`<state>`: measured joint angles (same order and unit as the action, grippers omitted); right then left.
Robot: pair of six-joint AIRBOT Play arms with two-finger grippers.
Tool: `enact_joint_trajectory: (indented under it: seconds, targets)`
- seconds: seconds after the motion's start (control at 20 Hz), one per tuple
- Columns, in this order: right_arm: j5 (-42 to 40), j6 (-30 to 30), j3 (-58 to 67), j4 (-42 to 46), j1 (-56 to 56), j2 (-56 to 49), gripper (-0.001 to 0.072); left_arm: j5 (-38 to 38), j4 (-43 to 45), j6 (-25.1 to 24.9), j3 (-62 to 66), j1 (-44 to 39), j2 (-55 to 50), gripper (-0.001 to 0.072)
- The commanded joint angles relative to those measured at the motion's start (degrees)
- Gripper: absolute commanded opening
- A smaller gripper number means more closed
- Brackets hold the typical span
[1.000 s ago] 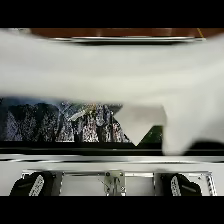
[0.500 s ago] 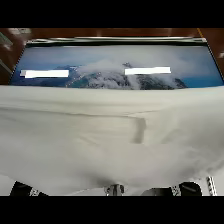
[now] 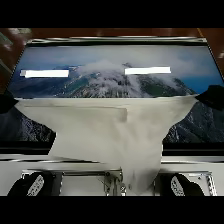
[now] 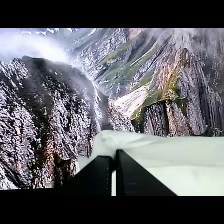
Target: Fold the shirts.
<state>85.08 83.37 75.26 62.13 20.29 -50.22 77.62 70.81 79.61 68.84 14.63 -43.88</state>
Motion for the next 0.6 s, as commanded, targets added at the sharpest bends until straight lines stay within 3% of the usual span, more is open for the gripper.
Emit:
enact_joint_trajectory:
  seconds: [0.0,0.15,0.3,0.4,0.55]
  targets:
    - [-21.7,0.07,-7.96,-3.43,-4.46,-9.03,0.0051,-10.95,-0.44,-0.46,-2.71,0.04,-13.27,0.0038]
    - [-41.66,-0.2,-7.96,0.39,-14.84,-18.29,0.0051,-18.56,-3.56,-2.1,0.15,-0.02,-25.18,0.0038]
    - [-60.41,-0.22,-7.96,0.31,-20.33,-25.99,0.0051,-26.49,-10.4,-9.94,2.4,-0.02,-32.87,0.0038]
    - [-68.26,-0.37,-7.96,0.42,-22.62,-29.9,0.0051,-31.47,-13.14,-13.03,2.99,-0.02,-35.98,0.0038]
    - [-75.78,-3.02,-7.96,1.64,-24.79,-34.73,0.0051,-39.65,-13.25,-13.0,2.99,-0.02,-38.62,0.0038]
